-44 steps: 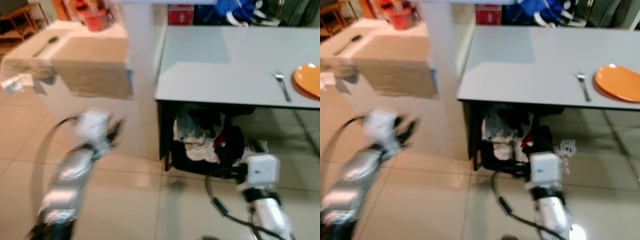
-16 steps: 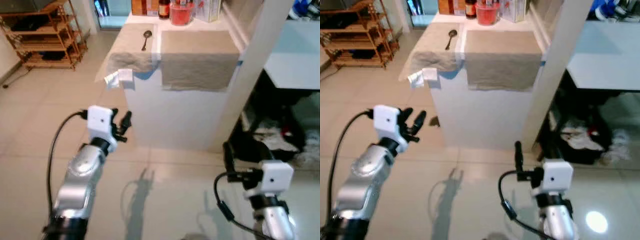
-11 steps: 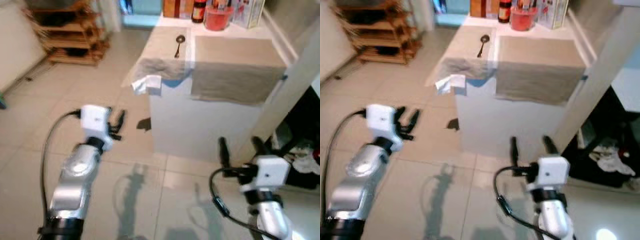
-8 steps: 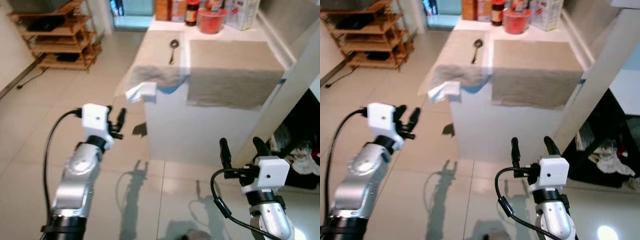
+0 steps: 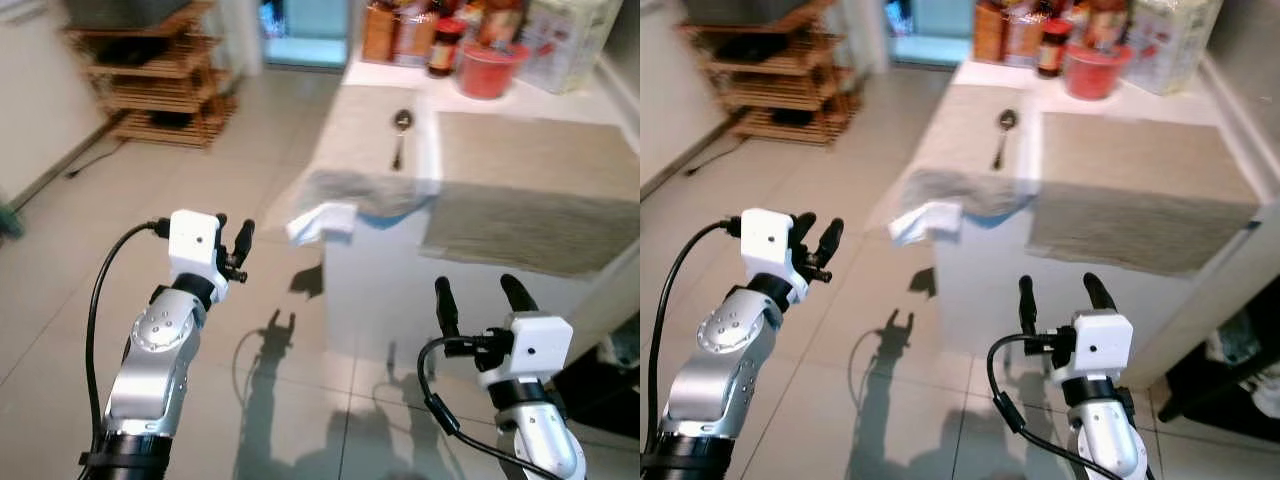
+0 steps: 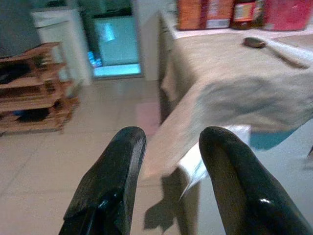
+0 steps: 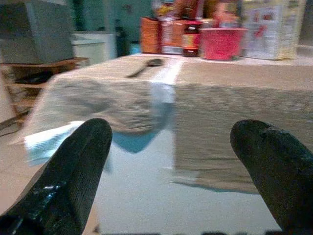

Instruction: Setting the table

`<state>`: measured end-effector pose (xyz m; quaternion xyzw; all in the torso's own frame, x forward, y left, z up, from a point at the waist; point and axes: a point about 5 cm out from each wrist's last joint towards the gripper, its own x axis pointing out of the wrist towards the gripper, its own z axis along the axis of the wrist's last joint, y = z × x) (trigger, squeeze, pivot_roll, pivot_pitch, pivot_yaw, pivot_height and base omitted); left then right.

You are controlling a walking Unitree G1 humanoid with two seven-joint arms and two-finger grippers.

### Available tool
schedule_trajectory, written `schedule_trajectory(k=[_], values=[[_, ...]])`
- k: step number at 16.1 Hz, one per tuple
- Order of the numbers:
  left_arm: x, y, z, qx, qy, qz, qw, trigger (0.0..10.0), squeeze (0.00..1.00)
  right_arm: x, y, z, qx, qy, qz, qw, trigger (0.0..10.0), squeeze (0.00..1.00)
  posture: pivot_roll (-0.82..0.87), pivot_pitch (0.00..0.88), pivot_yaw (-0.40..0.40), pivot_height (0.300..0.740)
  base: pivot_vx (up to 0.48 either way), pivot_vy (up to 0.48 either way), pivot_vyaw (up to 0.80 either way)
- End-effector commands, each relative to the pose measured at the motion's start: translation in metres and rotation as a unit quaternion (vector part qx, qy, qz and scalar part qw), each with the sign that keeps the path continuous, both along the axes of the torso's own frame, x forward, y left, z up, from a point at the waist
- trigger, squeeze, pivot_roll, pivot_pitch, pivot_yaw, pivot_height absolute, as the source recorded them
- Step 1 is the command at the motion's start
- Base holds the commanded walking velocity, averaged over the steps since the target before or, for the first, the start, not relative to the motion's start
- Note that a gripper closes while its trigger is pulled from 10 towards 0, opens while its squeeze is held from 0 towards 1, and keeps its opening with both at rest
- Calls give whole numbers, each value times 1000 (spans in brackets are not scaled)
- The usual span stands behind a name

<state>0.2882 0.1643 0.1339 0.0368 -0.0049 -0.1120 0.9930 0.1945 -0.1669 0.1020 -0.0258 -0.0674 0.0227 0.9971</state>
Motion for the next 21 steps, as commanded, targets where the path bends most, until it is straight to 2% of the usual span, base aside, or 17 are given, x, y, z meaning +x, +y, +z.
schedule_trajectory(k=[1,5,8,10,13,18,21], values=[[0,-5,3,-3,-6,-14,1000,10000,0,0,-5,4,-8,-10,-8,1000,10000,0,-129,16,45,740,442,0,0],[0,-4,3,1,-7,-17,1000,10000,0,1,-4,5,-8,-13,-10,1000,10000,0,-126,11,46,740,442,0,0],[2,-7,5,-7,-12,-31,999,10000,0,7,-3,17,-4,-35,-13,999,10000,0,-126,5,49,740,447,0,0],[2,-8,6,-2,-15,-29,999,10000,0,20,-4,37,0,-67,-20,998,10000,0,-127,6,51,740,0,0,0],[3,-9,6,4,-14,-34,999,10000,0,26,-6,41,-1,-72,-23,997,10000,0,-123,10,52,740,0,0,0],[7,-11,10,10,-21,-41,999,10000,0,71,-18,57,17,-75,-46,996,10000,0,-106,16,50,740,0,0,0],[10,-9,14,15,-25,-41,999,10000,0,67,-16,49,15,-60,-36,997,10000,0,-88,17,41,740,0,0,0]])
